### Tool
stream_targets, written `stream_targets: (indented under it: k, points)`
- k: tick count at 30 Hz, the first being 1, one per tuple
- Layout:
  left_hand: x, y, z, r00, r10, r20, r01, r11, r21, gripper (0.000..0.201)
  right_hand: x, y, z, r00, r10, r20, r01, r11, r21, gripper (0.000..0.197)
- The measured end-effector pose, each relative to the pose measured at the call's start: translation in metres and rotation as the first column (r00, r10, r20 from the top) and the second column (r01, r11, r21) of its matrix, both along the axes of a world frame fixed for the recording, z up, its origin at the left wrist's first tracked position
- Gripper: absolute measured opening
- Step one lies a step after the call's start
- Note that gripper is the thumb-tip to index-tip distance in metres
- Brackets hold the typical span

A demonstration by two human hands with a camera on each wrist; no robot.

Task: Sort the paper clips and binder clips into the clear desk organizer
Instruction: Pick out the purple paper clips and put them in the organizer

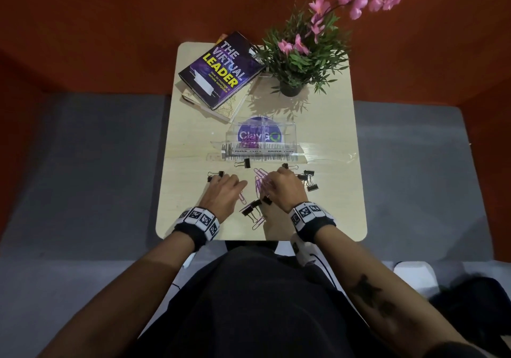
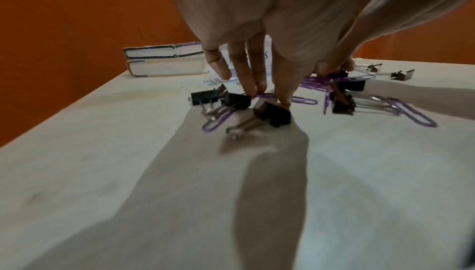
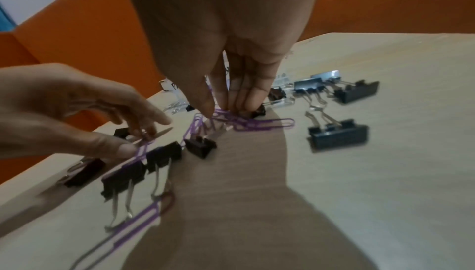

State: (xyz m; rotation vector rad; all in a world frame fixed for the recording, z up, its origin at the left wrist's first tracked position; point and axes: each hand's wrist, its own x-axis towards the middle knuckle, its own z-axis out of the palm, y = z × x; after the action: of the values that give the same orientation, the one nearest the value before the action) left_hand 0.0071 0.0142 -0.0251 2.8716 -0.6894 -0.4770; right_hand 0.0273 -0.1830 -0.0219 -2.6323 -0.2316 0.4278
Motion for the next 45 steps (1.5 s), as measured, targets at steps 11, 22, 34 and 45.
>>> stream_targets:
  k: [11,22,34,45]
  points:
    - [0.034,-0.028,-0.003,0.988,-0.149,-0.030,0.148,0.988,-0.045,0.043,0.004,-0.016,0.001,0.996,0.034,-0.078,-0.035,0.999,-0.009,0.013]
    - [0.028,-0.036,-0.002,0.999,-0.031,-0.045,0.029,0.999,-0.031,0.012,0.016,-0.011,0.001,0.998,0.055,-0.044,-0.061,0.990,-0.130,0.014]
    - [0.052,-0.004,0.050,0.907,0.395,-0.148,-0.419,0.808,-0.415,0.013,0.030,-0.023,0.026,0.973,-0.219,-0.069,0.229,0.949,0.215,0.009]
    - [0.114,-0.036,0.051,0.709,0.620,-0.337,-0.702,0.574,-0.421,0.015,0.087,0.020,0.050,0.980,-0.192,0.060,0.178,0.967,0.184,0.010]
